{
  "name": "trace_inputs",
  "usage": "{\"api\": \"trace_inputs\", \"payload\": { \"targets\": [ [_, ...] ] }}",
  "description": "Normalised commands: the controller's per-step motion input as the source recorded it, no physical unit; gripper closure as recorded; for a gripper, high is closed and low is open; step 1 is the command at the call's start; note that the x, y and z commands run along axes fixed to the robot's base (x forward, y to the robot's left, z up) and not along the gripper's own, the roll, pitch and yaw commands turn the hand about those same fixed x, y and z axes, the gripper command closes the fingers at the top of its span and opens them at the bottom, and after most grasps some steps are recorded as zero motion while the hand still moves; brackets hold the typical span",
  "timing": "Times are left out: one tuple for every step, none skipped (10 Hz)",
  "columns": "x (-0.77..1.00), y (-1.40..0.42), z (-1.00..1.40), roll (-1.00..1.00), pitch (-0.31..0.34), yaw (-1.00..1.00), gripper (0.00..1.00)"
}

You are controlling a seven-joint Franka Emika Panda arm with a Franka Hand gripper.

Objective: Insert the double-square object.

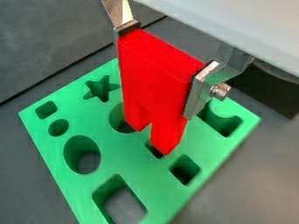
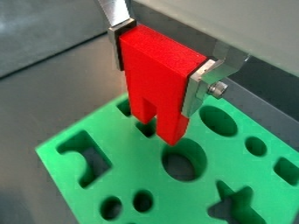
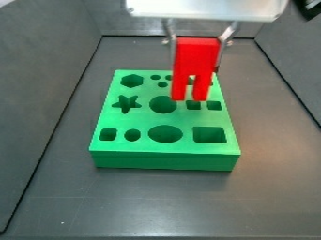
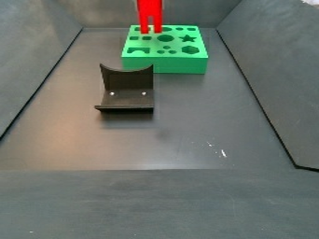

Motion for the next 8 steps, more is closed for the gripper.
{"api": "trace_inputs", "payload": {
  "targets": [
    [0.00, 0.00, -0.19, 0.00, 0.000, -0.24, 1.00],
    [-0.02, 0.00, -0.34, 0.14, 0.000, -0.39, 1.00],
    [-0.05, 0.00, -0.20, 0.11, 0.016, -0.39, 1.00],
    [0.00, -0.02, -0.05, 0.00, 0.000, -0.25, 1.00],
    [0.00, -0.04, -0.05, 0.02, 0.000, -0.13, 1.00],
    [-0.05, -0.11, -0.06, 0.05, -0.003, -0.10, 1.00],
    [0.00, -0.06, -0.16, 0.05, 0.000, -0.03, 1.00],
    [0.18, 0.00, -0.31, 0.03, 0.000, 0.00, 1.00]
  ]
}}
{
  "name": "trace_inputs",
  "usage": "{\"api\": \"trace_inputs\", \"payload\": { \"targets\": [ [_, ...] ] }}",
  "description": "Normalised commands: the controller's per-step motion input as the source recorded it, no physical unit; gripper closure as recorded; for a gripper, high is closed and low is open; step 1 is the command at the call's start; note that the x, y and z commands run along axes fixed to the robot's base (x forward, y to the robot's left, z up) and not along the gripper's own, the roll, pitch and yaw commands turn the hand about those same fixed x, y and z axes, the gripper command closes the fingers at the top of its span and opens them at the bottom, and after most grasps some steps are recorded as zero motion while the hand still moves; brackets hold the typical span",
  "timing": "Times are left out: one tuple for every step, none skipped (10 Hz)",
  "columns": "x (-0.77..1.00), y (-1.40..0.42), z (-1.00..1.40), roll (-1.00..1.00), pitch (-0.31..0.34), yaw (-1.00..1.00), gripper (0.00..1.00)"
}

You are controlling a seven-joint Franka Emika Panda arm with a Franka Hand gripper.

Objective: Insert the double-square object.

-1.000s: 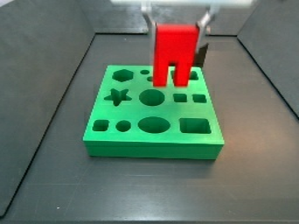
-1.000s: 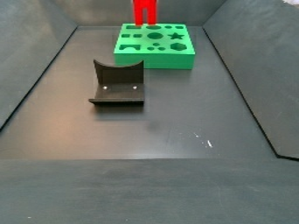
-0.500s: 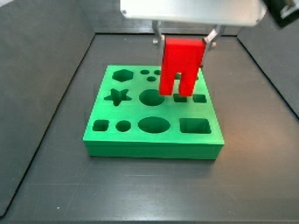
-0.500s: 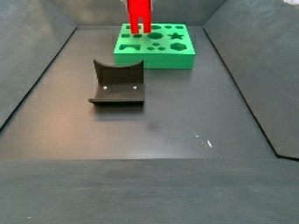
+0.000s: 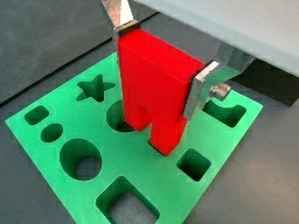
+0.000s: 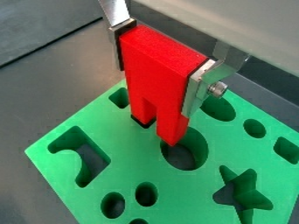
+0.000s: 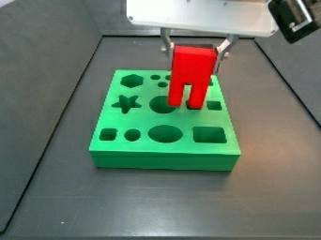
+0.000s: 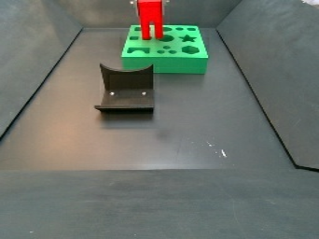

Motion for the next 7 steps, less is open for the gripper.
{"api": "trace_inputs", "payload": {
  "targets": [
    [0.42, 0.00, -0.34, 0.01, 0.026, 0.00, 1.00],
    [0.45, 0.00, -0.34, 0.08, 0.044, 0.00, 1.00],
    [0.49, 0.00, -0.33, 0.08, 0.056, 0.00, 1.00],
    [0.47, 0.00, -0.39, 0.04, 0.029, 0.00, 1.00],
    [0.52, 0.00, -0.43, 0.02, 0.010, 0.00, 1.00],
    [0.48, 0.00, -0.42, 0.01, 0.000, 0.00, 1.00],
    [0.43, 0.00, -0.39, 0.00, 0.000, -0.04, 1.00]
  ]
}}
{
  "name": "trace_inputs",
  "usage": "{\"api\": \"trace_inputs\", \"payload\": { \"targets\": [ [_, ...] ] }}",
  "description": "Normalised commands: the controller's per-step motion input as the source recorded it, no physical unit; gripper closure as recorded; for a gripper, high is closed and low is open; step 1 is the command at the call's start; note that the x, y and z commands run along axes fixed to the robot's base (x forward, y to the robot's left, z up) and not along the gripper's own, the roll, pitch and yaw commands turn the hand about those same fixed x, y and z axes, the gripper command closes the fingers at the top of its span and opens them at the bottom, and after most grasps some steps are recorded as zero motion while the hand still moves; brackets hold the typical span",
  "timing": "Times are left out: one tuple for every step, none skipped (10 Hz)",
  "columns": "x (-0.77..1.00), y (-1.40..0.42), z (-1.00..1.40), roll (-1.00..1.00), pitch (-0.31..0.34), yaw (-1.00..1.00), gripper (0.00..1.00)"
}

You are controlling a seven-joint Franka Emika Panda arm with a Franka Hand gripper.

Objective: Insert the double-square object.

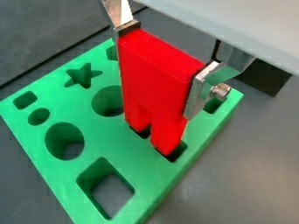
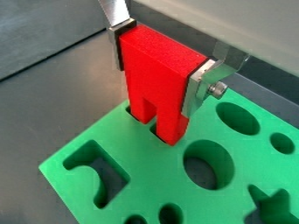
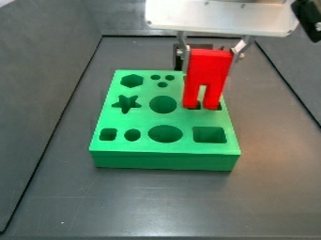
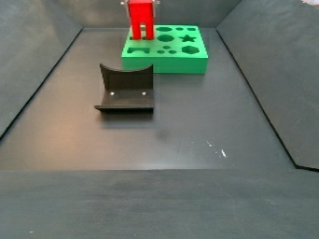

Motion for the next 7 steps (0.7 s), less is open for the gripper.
{"api": "trace_inputs", "payload": {
  "targets": [
    [0.41, -0.01, -0.39, 0.00, 0.000, -0.10, 1.00],
    [0.27, 0.00, -0.39, 0.05, 0.000, -0.11, 1.00],
    [0.06, 0.00, -0.39, 0.18, 0.000, 0.00, 1.00],
    [0.00, 0.00, -0.37, 0.28, -0.009, 0.00, 1.00],
    [0.00, 0.00, -0.31, 0.36, -0.036, 0.00, 1.00],
    [0.00, 0.00, -0.28, 0.37, -0.059, 0.00, 1.00],
    [-0.09, 0.00, -0.30, 0.30, -0.130, 0.00, 1.00]
  ]
}}
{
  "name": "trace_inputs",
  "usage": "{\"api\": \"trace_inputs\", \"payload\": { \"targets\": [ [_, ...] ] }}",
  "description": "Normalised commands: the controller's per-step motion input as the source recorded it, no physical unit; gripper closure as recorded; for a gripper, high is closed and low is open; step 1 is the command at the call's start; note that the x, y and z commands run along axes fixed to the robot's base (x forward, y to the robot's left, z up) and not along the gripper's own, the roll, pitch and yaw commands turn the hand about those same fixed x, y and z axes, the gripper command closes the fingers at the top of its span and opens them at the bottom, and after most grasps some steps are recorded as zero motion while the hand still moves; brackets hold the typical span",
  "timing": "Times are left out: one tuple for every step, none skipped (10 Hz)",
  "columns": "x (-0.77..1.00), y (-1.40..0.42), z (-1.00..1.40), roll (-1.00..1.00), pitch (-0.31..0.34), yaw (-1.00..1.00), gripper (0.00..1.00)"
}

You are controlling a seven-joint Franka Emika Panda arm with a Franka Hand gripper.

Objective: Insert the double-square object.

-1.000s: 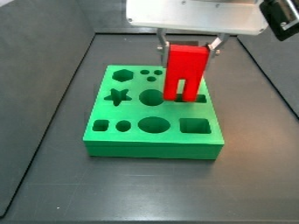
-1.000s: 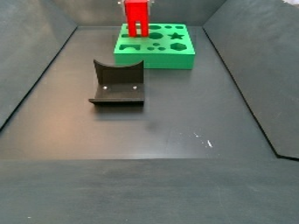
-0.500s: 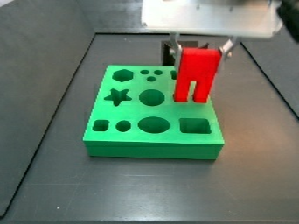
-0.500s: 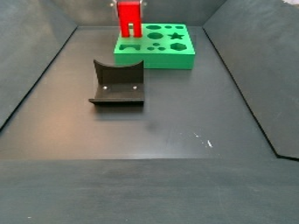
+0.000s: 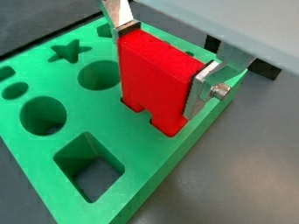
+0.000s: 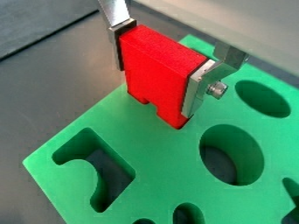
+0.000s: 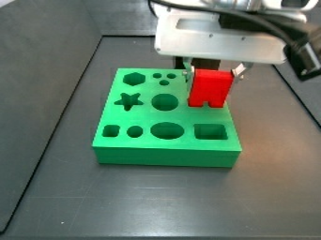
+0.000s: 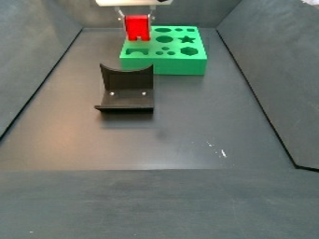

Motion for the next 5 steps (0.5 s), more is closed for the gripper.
{"api": "trace_inputs", "payload": {
  "targets": [
    [-0.10, 0.00, -0.29, 0.19, -0.179, 0.00, 1.00],
    [-0.11, 0.00, -0.31, 0.11, -0.214, 0.00, 1.00],
    [-0.14, 0.00, -0.21, 0.02, -0.256, 0.00, 1.00],
    [-0.09, 0.00, -0.15, 0.00, -0.237, 0.00, 1.00],
    [0.00, 0.00, 0.00, 0.00, 0.000, 0.00, 1.00]
  ]
}}
